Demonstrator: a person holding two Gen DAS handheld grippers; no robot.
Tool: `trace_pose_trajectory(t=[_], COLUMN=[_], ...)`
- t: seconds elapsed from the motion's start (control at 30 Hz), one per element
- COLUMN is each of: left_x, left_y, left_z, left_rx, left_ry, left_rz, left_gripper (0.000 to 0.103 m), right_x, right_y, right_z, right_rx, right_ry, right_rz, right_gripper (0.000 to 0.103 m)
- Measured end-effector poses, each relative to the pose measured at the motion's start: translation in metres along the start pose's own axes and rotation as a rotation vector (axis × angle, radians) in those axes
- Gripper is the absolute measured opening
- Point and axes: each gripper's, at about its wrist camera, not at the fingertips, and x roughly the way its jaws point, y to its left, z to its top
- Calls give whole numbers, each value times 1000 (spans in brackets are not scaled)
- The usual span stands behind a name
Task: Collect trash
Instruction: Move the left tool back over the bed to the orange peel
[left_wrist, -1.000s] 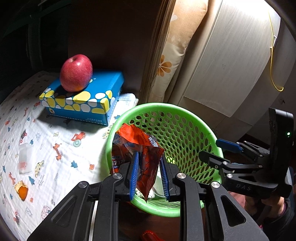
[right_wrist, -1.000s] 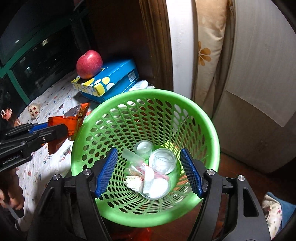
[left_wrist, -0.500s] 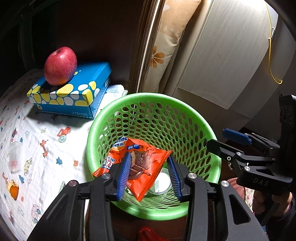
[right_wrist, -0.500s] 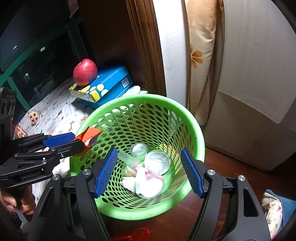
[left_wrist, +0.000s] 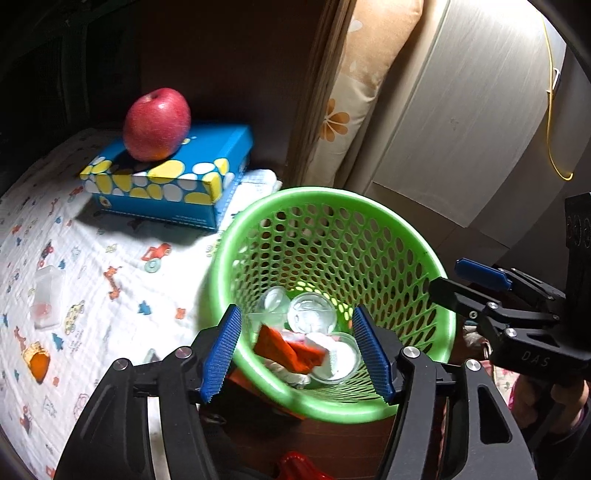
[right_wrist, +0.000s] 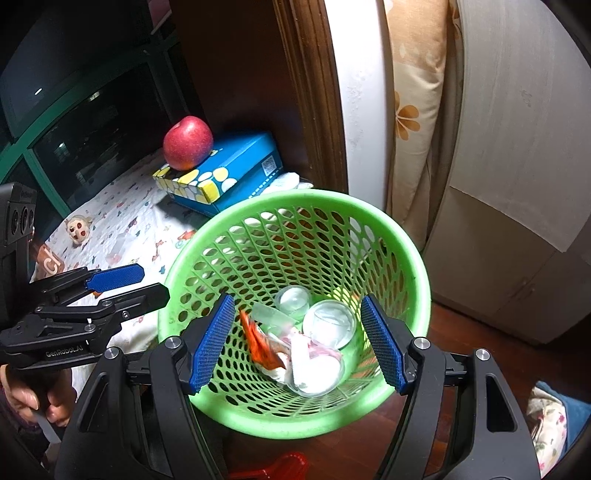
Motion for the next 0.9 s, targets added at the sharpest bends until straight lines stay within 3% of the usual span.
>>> trace_pose_trajectory(t=[0.33,0.8,0.83,0.87,0.9], left_x=[-25,-48,-47,-47,-47], left_y=[63,190,200,207,213], left_z=[-17,-58,-61,-64,-68], left_rx=[-86,-207,-207,-204,-202], left_ry=[-27,-11,-7,-6,-6], left_rz=[136,351,358,374,393], left_gripper=[60,60,62,71,74], right_x=[11,37,39,41,44], right_y=[36,113,118,122,127], right_z=[7,22,23,23,25], right_rx=[-39,-131,-135,-138,-139], right_ry=[5,31,33,36,39], right_rz=[60,151,156,161,169], right_gripper=[75,76,76,76,76])
